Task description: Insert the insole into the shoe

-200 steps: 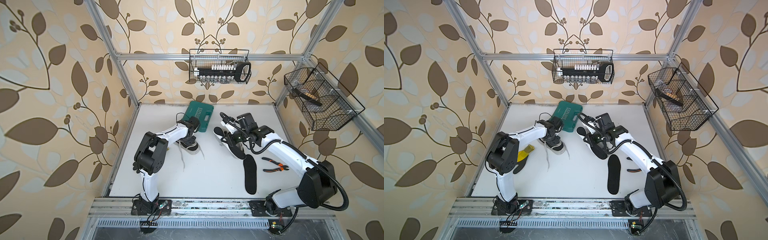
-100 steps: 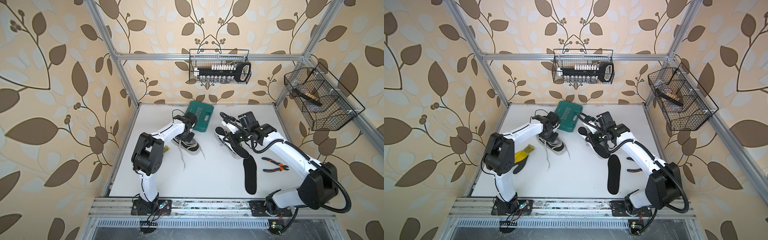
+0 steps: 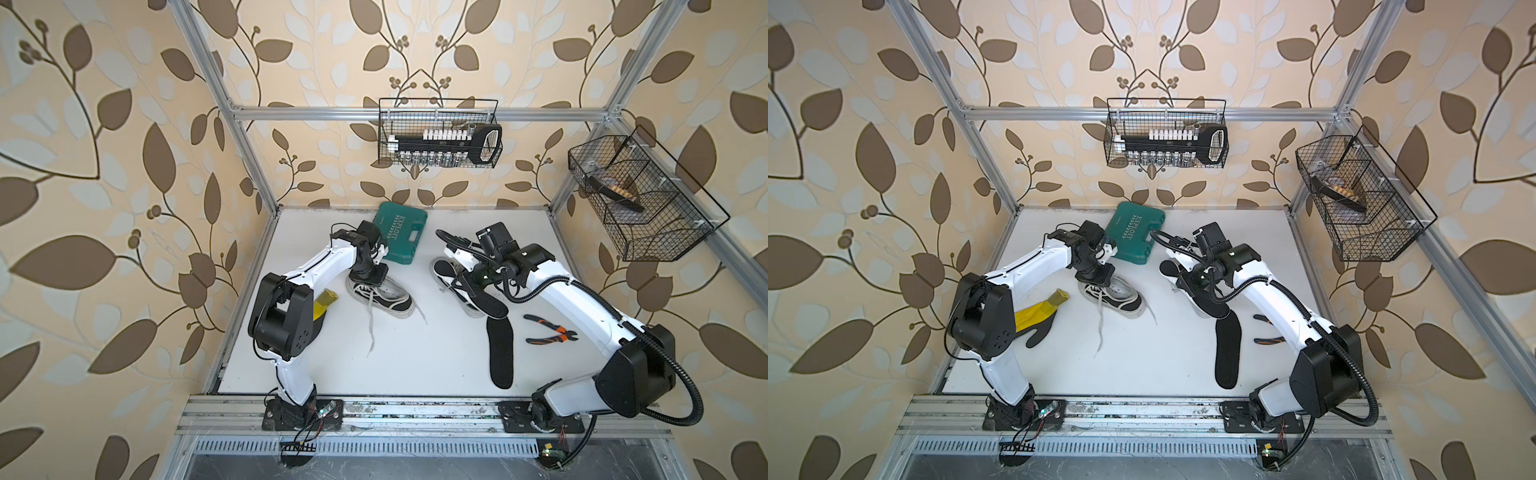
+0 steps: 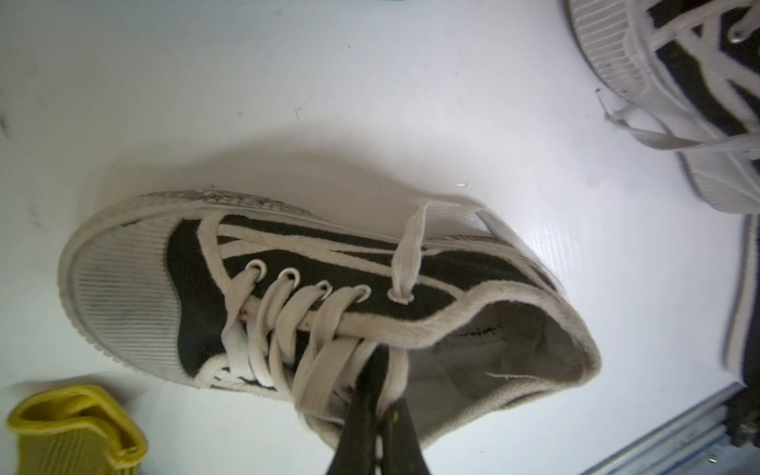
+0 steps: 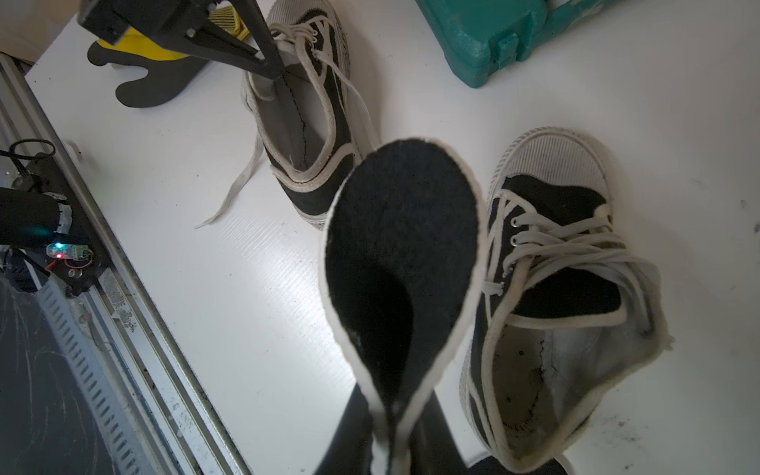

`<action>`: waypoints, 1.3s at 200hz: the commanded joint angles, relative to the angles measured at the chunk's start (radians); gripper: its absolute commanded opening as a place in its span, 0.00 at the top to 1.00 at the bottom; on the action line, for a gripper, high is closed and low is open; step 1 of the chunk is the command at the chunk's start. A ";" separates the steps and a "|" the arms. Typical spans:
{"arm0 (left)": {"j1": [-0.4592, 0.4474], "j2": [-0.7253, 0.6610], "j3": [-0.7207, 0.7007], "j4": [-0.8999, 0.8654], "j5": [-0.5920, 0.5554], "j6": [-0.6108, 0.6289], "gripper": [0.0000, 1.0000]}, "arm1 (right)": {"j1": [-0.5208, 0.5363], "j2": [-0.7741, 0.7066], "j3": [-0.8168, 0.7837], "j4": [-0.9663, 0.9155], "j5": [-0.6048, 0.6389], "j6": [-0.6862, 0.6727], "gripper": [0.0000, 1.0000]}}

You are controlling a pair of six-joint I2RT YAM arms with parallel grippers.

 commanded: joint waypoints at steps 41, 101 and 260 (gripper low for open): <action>0.086 -0.114 -0.219 0.337 0.452 -0.155 1.00 | 0.014 0.107 0.137 -0.214 0.119 -0.077 0.85; 0.112 -0.119 -0.305 0.496 0.575 -0.226 1.00 | 0.144 0.300 0.364 -0.319 0.144 -0.083 0.85; 0.114 -0.104 -0.378 0.578 0.687 -0.269 1.00 | 0.237 0.557 0.532 -0.352 0.042 -0.215 0.90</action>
